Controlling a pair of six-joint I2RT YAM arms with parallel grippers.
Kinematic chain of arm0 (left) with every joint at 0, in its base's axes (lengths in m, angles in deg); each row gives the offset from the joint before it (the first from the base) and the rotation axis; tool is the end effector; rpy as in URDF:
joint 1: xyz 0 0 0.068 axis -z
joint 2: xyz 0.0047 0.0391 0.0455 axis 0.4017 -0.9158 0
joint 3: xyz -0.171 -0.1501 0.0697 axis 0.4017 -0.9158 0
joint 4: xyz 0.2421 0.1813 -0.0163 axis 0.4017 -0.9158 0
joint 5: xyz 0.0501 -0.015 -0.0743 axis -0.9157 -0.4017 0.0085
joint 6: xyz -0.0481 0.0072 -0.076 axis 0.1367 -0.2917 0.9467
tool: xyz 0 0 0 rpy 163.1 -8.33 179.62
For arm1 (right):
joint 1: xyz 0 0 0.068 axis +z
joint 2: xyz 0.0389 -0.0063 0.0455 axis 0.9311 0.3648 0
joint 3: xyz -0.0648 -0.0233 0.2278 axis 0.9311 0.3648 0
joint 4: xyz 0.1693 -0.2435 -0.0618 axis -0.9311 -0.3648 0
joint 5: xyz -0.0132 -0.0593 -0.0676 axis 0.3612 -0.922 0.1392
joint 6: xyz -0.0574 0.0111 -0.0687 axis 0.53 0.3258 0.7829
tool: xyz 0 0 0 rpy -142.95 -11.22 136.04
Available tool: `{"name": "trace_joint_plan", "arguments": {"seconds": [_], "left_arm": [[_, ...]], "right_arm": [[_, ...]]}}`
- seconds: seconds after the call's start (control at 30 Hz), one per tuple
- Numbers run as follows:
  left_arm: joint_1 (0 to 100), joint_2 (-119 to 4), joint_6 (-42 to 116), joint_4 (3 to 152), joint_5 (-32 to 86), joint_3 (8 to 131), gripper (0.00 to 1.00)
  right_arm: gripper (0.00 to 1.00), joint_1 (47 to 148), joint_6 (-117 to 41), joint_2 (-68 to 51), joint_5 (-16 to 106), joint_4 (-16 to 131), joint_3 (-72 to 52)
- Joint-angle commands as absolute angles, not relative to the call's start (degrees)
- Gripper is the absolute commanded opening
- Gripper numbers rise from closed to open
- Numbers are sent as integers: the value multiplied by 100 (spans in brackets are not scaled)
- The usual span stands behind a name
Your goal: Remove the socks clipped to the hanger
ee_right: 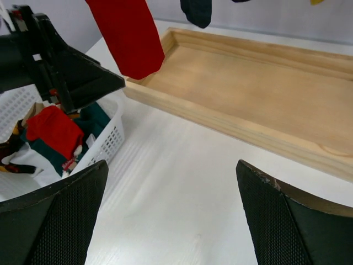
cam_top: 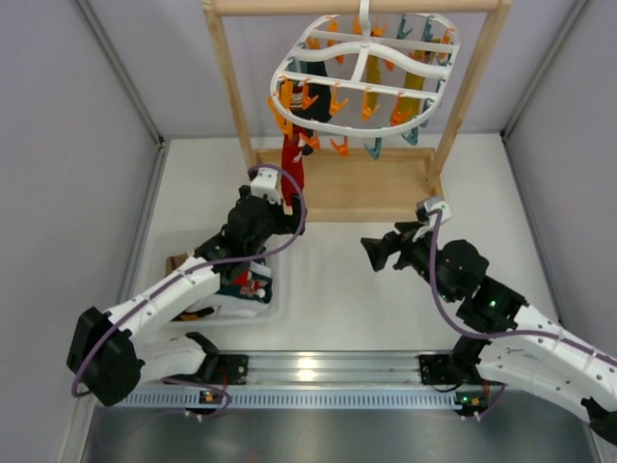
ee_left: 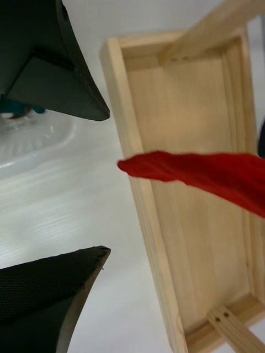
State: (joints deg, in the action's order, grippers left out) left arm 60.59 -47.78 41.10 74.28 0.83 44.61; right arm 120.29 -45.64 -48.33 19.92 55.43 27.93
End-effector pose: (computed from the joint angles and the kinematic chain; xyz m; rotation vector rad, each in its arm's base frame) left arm 0.3038 -0.1970 0.2384 0.1372 1.9003 -0.3283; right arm 0.1994 0.2124 0.2899 -0.3139 1.6808 0.6070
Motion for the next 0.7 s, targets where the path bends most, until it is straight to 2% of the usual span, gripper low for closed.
{"name": "trace_joint_plan", "arguments": {"seconds": [0.0, 0.17, 0.3, 0.4, 0.43, 0.47, 0.5, 0.57, 0.67], "left_arm": [[5894, -4951, 3727, 9710, 1210, 4342, 99], [5595, -5487, 3515, 10071, 1140, 4456, 99], [5357, -5769, 3454, 10336, 1360, 4438, 94], [5331, -6023, 3427, 10362, 1702, 4588, 72], [5322, -6077, 3480, 10362, 1790, 4666, 59], [5322, -6129, 3506, 10362, 1843, 4702, 37], [5348, -6173, 3541, 10362, 1852, 4711, 22], [5427, -6121, 3673, 10362, 1687, 4667, 1], [5874, -5955, 3656, 10353, 767, 4588, 0]], "right_arm": [[94, 11906, -4373, -5260, 2123, 4842, 2816], [94, 11906, -4276, -5515, 2703, 4701, 2824], [94, 11905, -4197, -5568, 2827, 4744, 2833], [94, 11906, -4153, -5550, 2818, 4797, 2807], [94, 11905, -4153, -5550, 2809, 4815, 2772], [94, 11914, -4135, -5542, 2801, 4841, 2763], [94, 11906, -4153, -5542, 2740, 4867, 2754], [94, 11906, -4240, -5559, 2591, 4920, 2719], [94, 11905, -4468, -5647, 2064, 4999, 2596]]}}
